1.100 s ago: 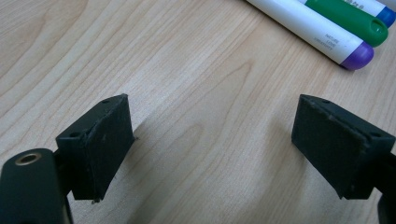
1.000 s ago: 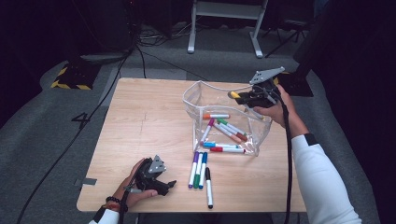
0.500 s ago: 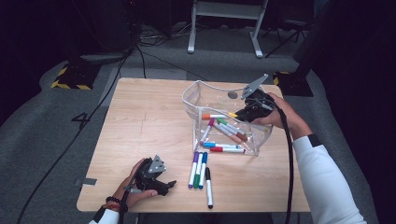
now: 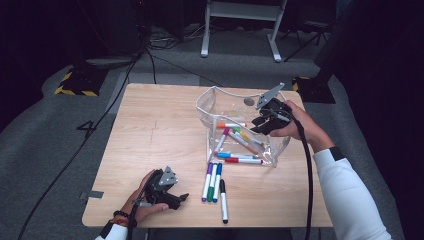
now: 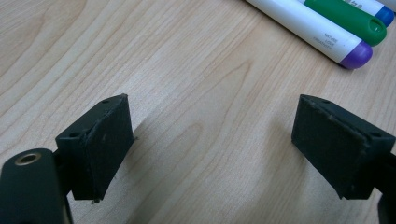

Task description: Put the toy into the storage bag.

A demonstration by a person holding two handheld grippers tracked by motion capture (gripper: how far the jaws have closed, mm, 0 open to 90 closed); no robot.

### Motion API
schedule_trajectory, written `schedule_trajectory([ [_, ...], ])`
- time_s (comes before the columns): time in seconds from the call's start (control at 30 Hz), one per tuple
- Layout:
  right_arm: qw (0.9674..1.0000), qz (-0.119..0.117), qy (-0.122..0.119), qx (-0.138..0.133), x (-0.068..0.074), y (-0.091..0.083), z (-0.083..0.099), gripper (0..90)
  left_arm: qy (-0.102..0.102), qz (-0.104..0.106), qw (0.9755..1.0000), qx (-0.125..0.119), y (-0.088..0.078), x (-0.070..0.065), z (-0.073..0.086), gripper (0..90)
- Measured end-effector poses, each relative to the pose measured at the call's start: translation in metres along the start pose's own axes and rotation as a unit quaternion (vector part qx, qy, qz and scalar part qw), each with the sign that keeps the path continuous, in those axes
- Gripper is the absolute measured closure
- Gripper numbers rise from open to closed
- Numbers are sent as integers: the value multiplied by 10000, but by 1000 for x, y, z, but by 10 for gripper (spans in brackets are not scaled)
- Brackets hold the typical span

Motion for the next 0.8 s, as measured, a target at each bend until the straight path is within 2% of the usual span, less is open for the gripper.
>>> schedule_trajectory([
  [0.1, 9997, 175, 144, -59, -5, -3, 1, 522, -2, 0, 10000, -2, 0, 0, 0, 128],
  [0.2, 9988, 354, 255, -232, -12, -9, 2, 471, -3, 0, 10000, -1, 0, 0, 0, 128],
  [0.33, 9951, 638, 476, -584, -19, -25, 2, 426, -4, 1, 10000, -2, 0, 0, 0, 127],
  [0.43, 9895, 786, 583, -1059, -19, -42, 0, 415, -2, 0, 10000, -1, 0, 0, 0, 128],
  [0.53, 9829, 902, 613, -1486, -13, -61, -2, 403, -1, 0, 10000, -2, 0, 0, 0, 127],
  [0.7, 9711, 1054, 596, -2056, 8, -89, 1, 371, -1, 0, 10000, -2, 0, 0, 0, 128],
  [0.8, 9661, 1127, 520, -2264, 25, -98, 7, 358, 1, 0, 10000, 0, 0, 0, 0, 128],
])
Point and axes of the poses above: each handheld gripper's, and its own axes: y roughly forward along the jaws, z roughly out of its underside, x roughly to its left, the point moved 9 cm from there along y, roughly forward along the jaws, and after that the axes turned 3 degrees about -z, right-handed, at the moved point
